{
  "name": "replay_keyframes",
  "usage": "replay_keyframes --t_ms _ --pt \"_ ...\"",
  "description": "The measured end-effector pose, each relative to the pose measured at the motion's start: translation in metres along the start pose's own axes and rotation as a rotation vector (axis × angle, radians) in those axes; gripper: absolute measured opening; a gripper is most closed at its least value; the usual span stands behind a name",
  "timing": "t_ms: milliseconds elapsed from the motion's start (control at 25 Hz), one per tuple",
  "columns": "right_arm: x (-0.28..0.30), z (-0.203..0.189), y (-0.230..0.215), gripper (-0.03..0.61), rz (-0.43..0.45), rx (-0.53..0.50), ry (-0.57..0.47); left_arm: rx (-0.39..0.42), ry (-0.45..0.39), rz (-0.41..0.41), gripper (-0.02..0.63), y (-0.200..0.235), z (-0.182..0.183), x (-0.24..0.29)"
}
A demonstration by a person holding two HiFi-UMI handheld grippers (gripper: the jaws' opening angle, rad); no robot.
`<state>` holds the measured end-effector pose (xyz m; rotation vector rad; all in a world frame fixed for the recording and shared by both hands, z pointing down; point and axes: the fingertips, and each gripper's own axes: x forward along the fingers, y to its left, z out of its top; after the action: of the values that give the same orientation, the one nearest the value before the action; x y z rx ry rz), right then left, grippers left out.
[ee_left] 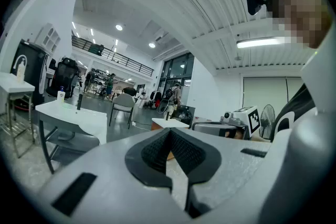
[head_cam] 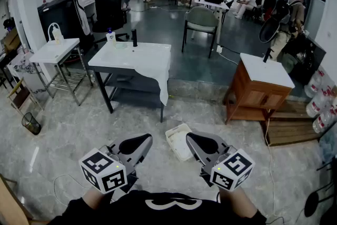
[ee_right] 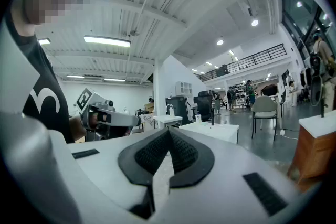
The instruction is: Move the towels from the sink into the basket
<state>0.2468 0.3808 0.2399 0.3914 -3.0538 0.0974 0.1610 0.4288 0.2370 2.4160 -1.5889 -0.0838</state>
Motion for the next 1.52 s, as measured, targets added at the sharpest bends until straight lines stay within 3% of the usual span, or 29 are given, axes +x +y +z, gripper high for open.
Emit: replay_keyframes --t_ms 520,800,1240,1520 --pt "-0.003 0.001 -0.001 0.003 0.029 0.024 -0.053 0.019 0.021 0.025 0.006 0.003 -0.002 0.000" --pt "0.010 -0.010 -0.031 0.009 -0.045 0.048 -0.037 0.019 0.022 0.020 0.005 0.022 -0.001 0.015" --pt "0.069 -0.026 -0.104 0.245 -0.123 0.038 -0.002 -0.048 0.029 0.035 0.006 0.112 -0.008 0.056" --pt "0.156 -0.037 -0.173 0.285 -0.162 0.056 0.091 -0.116 0.050 0.043 0.006 0.212 0.002 0.106"
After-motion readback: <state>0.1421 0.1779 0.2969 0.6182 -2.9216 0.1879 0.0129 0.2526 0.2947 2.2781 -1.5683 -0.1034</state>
